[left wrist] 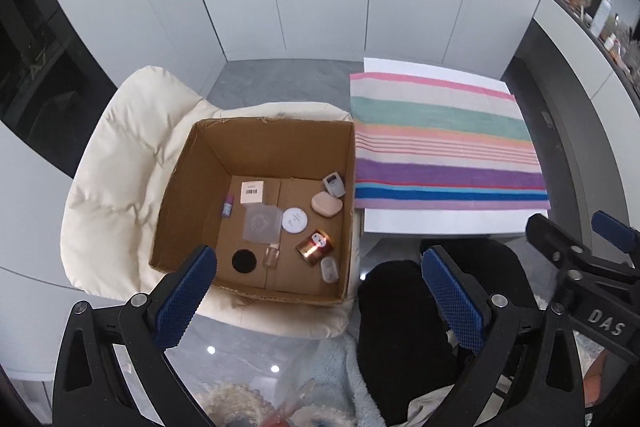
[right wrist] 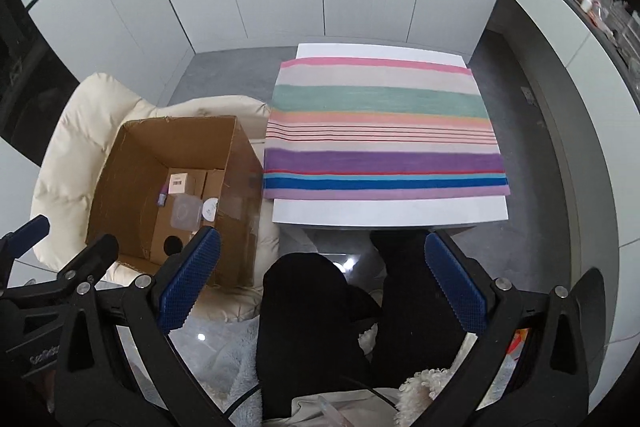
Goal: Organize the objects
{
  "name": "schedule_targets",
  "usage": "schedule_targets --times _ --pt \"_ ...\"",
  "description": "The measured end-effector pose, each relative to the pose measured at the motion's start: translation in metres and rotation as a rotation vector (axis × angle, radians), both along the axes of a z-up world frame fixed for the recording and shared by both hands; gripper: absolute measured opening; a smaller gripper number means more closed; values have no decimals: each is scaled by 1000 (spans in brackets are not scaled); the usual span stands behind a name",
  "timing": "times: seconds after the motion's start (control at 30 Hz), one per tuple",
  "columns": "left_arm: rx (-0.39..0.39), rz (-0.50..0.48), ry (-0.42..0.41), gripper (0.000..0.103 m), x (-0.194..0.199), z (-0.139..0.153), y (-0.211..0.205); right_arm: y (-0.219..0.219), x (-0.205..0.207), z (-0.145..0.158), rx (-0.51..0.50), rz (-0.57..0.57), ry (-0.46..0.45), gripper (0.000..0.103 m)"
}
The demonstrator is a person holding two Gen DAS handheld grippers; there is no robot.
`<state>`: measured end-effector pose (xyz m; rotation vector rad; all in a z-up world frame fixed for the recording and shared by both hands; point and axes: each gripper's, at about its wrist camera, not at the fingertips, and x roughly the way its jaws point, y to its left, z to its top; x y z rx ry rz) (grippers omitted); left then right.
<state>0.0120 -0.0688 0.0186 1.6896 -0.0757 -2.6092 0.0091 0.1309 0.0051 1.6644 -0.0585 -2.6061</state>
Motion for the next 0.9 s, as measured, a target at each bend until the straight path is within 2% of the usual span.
schedule_targets --times 0.2,0.53,0.9 --pt "-13 23 11 103 5 3 0 -3 11 0 32 23 9 103" --pt "-32 23 9 103 9 3 3 -5 19 2 14 32 15 103" --pt "-1 31 -3 103 9 1 1 -7 17 1 23 34 13 103"
